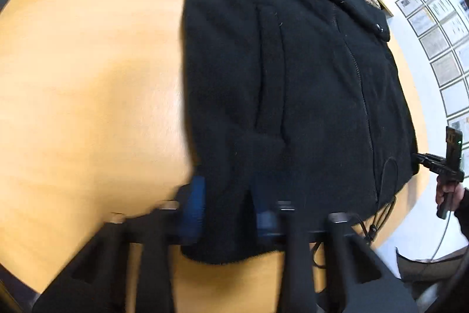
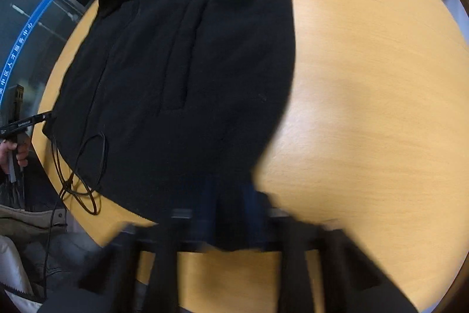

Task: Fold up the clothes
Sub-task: 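Grasp the jacket hem with both grippers and lift it toward the collar, then lay the hem onto the collar with both grippers and release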

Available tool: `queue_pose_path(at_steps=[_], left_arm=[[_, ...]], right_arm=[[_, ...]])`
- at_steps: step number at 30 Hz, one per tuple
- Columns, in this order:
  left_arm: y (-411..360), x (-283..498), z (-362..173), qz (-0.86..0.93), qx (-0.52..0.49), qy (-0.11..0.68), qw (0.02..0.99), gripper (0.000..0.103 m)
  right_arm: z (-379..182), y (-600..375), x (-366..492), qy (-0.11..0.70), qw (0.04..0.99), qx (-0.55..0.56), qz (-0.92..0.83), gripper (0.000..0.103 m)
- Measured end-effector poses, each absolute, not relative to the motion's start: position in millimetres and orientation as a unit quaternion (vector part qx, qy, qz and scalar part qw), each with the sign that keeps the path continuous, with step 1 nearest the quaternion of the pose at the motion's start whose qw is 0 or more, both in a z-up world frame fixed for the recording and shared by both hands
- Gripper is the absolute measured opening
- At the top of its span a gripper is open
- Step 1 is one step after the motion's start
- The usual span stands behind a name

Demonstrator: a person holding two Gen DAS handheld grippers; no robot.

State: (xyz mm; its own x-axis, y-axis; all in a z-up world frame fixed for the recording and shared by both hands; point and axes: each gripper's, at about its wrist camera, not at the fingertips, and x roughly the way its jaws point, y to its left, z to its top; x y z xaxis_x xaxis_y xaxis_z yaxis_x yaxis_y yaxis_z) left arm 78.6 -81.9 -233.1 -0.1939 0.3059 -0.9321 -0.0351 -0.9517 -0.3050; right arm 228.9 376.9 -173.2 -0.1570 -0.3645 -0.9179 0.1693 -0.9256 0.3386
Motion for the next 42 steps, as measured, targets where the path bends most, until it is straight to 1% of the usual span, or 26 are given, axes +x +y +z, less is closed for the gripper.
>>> queue_pose_path(at_steps=[1, 3, 5, 8, 10, 14, 18, 21, 22, 23, 26, 28, 32, 38, 42], left_arm=[[-83, 80, -231, 0.762, -0.628, -0.111, 0.112, 0.013], [-82, 86, -222, 0.759, -0.635, -0.093, 0.112, 0.011], [-85, 95, -211, 0.751, -0.643, -0.101, 0.112, 0.01], [-87, 107, -185, 0.742, -0.645, -0.14, 0.116, 0.009], [-84, 104, -162, 0.747, -0.633, -0.171, 0.112, 0.008], [-67, 60, -117, 0.776, -0.584, -0.209, 0.115, 0.008], [-43, -10, -75, 0.803, -0.531, -0.239, 0.131, 0.008], [-31, -66, -51, 0.811, -0.499, -0.273, 0.133, 0.008], [-23, -70, -43, 0.814, -0.489, -0.282, 0.135, 0.008], [-28, -95, -41, 0.819, -0.477, -0.288, 0.137, 0.008], [-32, -152, -29, 0.826, -0.448, -0.312, 0.14, 0.008], [-52, -165, -28, 0.829, -0.439, -0.316, 0.14, 0.008], [-65, -216, -50, 0.826, -0.443, -0.317, 0.142, 0.008], [-85, -293, -83, 0.822, -0.45, -0.317, 0.146, 0.009], [-91, -317, -114, 0.822, -0.467, -0.293, 0.14, 0.009]], right_arm=[[-173, 375, 230, -0.082, 0.178, 0.63, -0.751, 0.011], [-164, 373, 235, -0.089, 0.189, 0.63, -0.748, 0.01], [-143, 371, 248, -0.105, 0.204, 0.619, -0.751, 0.009], [-112, 367, 267, -0.13, 0.227, 0.601, -0.756, 0.009], [-92, 363, 265, -0.15, 0.236, 0.58, -0.765, 0.009], [-47, 355, 224, -0.183, 0.265, 0.512, -0.796, 0.009], [-3, 354, 166, -0.207, 0.294, 0.443, -0.821, 0.009], [24, 358, 112, -0.228, 0.285, 0.41, -0.835, 0.009], [28, 363, 98, -0.235, 0.28, 0.404, -0.839, 0.009], [31, 368, 84, -0.241, 0.275, 0.398, -0.842, 0.009], [37, 371, 40, -0.245, 0.254, 0.392, -0.85, 0.009], [38, 370, 12, -0.236, 0.237, 0.391, -0.857, 0.009], [25, 378, -50, -0.235, 0.191, 0.392, -0.869, 0.009], [-20, 400, -123, -0.227, 0.132, 0.412, -0.872, 0.009], [-60, 410, -158, -0.236, 0.111, 0.433, -0.863, 0.009]])
